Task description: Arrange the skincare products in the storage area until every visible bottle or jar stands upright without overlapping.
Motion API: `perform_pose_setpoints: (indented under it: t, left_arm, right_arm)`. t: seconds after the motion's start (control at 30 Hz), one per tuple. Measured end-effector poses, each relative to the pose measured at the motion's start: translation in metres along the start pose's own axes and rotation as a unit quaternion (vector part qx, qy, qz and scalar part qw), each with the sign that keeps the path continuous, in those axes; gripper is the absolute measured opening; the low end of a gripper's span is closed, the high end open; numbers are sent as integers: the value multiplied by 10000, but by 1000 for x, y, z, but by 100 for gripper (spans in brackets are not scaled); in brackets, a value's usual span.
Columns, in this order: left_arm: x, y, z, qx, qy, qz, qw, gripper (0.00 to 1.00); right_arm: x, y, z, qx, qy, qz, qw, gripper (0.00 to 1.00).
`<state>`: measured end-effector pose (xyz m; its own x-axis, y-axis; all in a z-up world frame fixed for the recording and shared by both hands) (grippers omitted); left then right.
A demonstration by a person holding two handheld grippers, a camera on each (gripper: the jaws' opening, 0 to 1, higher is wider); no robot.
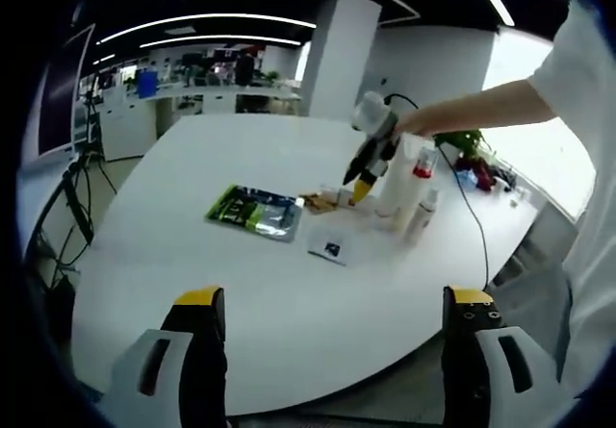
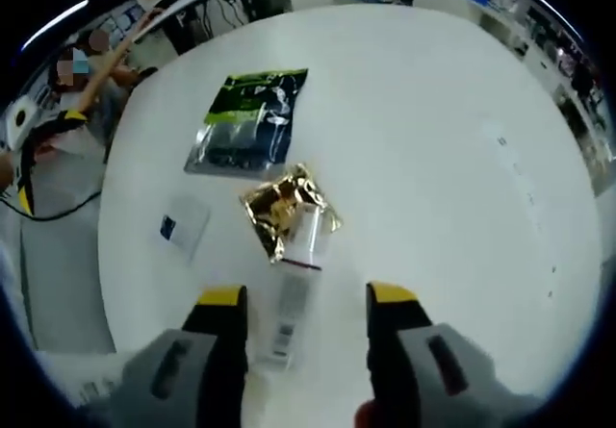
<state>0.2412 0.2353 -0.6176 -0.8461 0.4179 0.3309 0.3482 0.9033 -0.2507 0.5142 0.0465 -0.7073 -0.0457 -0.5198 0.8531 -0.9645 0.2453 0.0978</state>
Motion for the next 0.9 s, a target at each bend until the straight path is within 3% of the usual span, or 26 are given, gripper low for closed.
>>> perform_pose_setpoints:
  t: [0.23, 0.43, 0.57, 0.7, 0.83, 0.9]
  left_arm:
    - [1, 1, -1, 56, -40, -34, 10000, 90]
    - [1, 1, -2, 70, -49, -42, 10000, 90]
    - [1, 2, -2, 74, -58, -69, 9999, 90]
    - [1, 1, -3, 68, -66, -70, 9999, 89]
    - [2, 2, -4, 66, -82, -82, 9999, 88]
    - [2, 2, -3, 62, -81, -88, 9999, 88]
  right_arm:
    - [-10, 3, 6, 428, 384, 6, 9983, 42]
    - [-12, -2, 8, 1054, 793, 158, 9911, 35]
    - [-15, 4, 6, 1182, 907, 4, 9888, 31]
    - [-16, 7, 6, 1651, 983, -224, 9811, 27]
    - [-16, 6, 6, 1600, 1026, -189, 9816, 26]
    - [-16, 6, 6, 1218, 1011, -26, 9874, 24]
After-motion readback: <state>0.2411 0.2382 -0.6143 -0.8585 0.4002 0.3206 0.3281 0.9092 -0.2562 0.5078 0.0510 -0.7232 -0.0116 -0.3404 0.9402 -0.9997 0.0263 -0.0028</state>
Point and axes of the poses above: the point that each gripper's makers call its tool centre point, and the gripper's own axes: x roughly backward along the fingers, y roughly to its left, z roughly out of its underside, the point moved 3 cm from there along x, roughly backward along the fingers, and after that the axes turned 11 degrees about -y, right-handed, at the moved point
